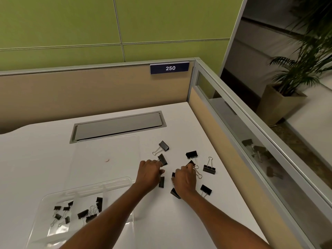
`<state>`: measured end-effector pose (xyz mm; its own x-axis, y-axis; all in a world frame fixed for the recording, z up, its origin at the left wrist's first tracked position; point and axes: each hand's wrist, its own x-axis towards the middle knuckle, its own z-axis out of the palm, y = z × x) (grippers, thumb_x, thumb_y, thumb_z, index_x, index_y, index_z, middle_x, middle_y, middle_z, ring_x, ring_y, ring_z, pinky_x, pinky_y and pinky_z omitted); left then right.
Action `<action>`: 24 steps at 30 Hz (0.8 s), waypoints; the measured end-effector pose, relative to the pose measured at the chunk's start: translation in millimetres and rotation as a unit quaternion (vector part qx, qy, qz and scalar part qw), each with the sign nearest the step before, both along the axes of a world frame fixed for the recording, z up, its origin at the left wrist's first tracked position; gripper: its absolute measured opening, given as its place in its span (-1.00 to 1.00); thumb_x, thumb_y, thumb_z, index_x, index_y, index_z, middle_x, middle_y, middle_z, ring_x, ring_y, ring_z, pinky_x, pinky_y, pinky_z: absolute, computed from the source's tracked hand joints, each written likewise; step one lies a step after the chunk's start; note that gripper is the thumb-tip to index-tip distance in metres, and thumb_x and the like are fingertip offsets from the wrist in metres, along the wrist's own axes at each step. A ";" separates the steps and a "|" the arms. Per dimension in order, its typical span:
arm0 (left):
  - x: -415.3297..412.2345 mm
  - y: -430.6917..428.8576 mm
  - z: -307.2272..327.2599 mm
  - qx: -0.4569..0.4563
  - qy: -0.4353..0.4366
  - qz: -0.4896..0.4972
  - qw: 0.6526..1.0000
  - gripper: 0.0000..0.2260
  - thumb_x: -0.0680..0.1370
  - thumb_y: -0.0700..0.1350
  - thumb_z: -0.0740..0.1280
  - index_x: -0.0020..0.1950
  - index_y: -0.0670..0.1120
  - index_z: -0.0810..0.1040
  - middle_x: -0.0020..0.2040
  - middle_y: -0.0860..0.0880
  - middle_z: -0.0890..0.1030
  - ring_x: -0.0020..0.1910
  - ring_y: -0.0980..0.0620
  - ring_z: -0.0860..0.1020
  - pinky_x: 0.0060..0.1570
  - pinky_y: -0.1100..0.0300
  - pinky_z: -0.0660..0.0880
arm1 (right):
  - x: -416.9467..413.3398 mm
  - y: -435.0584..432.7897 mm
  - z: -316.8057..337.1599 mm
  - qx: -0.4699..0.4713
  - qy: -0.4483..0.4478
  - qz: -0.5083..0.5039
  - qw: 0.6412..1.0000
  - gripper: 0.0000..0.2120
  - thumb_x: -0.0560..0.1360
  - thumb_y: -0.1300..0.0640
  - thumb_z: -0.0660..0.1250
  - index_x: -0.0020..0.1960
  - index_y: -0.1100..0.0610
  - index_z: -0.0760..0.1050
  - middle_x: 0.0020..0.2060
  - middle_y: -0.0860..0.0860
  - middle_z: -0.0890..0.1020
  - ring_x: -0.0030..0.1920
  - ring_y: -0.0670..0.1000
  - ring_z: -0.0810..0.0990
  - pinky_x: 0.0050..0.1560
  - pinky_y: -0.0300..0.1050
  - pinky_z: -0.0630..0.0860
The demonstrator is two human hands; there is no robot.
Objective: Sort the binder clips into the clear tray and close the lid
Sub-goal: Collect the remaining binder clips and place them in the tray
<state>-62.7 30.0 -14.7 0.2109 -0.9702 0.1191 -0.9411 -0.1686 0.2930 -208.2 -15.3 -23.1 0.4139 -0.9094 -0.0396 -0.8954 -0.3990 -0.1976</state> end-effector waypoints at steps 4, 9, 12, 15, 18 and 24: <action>0.6 -0.5 -0.3 -0.003 0.001 0.002 1.000 -0.85 0.54 -0.05 0.30 0.03 -0.07 0.57 -0.03 -0.04 0.65 -0.02 -0.11 0.54 -0.06 0.05 0.30 | 0.2 0.6 0.0 0.001 0.033 -0.011 0.999 -0.89 0.50 0.08 0.33 -0.07 0.10 0.59 -0.05 0.03 0.62 0.14 0.11 0.37 0.10 -0.08 0.33; 2.4 0.4 -1.2 -0.001 0.007 0.002 1.000 -0.86 0.53 -0.05 0.31 0.02 -0.07 0.58 -0.04 -0.05 0.66 -0.02 -0.11 0.55 -0.05 0.03 0.32 | 5.2 -0.6 1.5 0.012 0.044 -0.038 0.998 -0.80 0.50 0.00 0.33 -0.01 0.13 0.53 -0.04 0.04 0.60 0.14 0.09 0.38 0.09 -0.11 0.36; 2.8 4.6 -2.6 -0.003 0.019 0.007 1.000 -0.85 0.53 -0.04 0.32 0.03 -0.07 0.58 -0.02 -0.04 0.66 0.01 -0.10 0.55 -0.03 0.02 0.34 | 6.8 -1.3 -0.4 0.027 0.014 -0.062 0.998 -0.77 0.48 0.00 0.37 0.02 0.14 0.50 -0.05 0.05 0.61 0.16 0.08 0.39 0.08 -0.13 0.39; 3.5 11.1 -1.2 -0.008 0.017 0.008 1.000 -0.80 0.52 -0.05 0.34 0.11 -0.06 0.57 0.13 -0.07 0.61 0.17 -0.12 0.48 0.06 -0.02 0.35 | 7.4 0.6 4.1 0.029 -0.036 -0.072 0.996 -0.78 0.45 0.09 0.42 0.03 0.17 0.51 -0.06 0.11 0.60 0.12 0.10 0.44 0.02 -0.11 0.45; 6.6 17.6 4.4 -0.004 0.013 0.023 1.000 -0.71 0.52 -0.06 0.34 0.22 -0.06 0.52 0.32 -0.13 0.48 0.32 -0.20 0.35 0.17 -0.09 0.33 | 11.5 3.5 11.8 0.044 -0.083 -0.077 0.993 -0.79 0.46 0.14 0.41 0.07 0.16 0.53 -0.01 0.14 0.56 0.07 0.12 0.48 0.00 -0.09 0.50; 24.0 37.2 17.0 -0.008 0.025 0.051 0.998 -0.66 0.53 -0.03 0.33 0.28 -0.08 0.45 0.37 -0.18 0.40 0.33 -0.22 0.31 0.17 -0.12 0.33 | 36.6 17.3 26.5 0.071 -0.172 -0.099 0.978 -0.77 0.47 0.12 0.41 0.13 0.08 0.58 0.07 0.12 0.49 -0.01 0.14 0.55 -0.02 -0.05 0.56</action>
<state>-38.7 67.2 2.3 0.3141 -0.9416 0.1213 -0.9036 -0.2573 0.3426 -171.7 2.0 3.3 0.2408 -0.9687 -0.0601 -0.8235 -0.1712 -0.5409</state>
